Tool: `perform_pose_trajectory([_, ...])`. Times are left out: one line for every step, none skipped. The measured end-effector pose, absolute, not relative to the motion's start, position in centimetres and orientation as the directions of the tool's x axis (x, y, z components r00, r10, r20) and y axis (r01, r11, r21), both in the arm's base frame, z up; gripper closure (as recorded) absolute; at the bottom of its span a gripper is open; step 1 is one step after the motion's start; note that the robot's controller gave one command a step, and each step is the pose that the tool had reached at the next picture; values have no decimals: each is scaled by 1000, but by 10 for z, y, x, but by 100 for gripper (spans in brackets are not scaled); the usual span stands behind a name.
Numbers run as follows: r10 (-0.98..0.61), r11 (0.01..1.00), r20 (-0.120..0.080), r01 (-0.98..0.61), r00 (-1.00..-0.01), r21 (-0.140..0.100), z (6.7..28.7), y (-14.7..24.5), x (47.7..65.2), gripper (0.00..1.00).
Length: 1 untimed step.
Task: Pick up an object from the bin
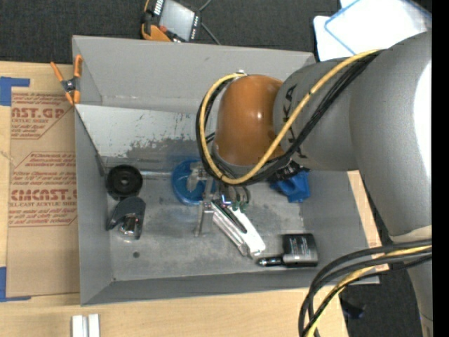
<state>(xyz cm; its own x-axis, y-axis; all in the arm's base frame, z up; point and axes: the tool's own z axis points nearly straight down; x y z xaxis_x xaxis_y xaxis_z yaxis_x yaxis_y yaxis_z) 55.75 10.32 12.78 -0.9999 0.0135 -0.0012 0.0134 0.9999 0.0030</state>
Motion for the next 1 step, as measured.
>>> perform_pose_trajectory([33, 999, -5, 33, -999, 6, 123, 111, 572, 0])
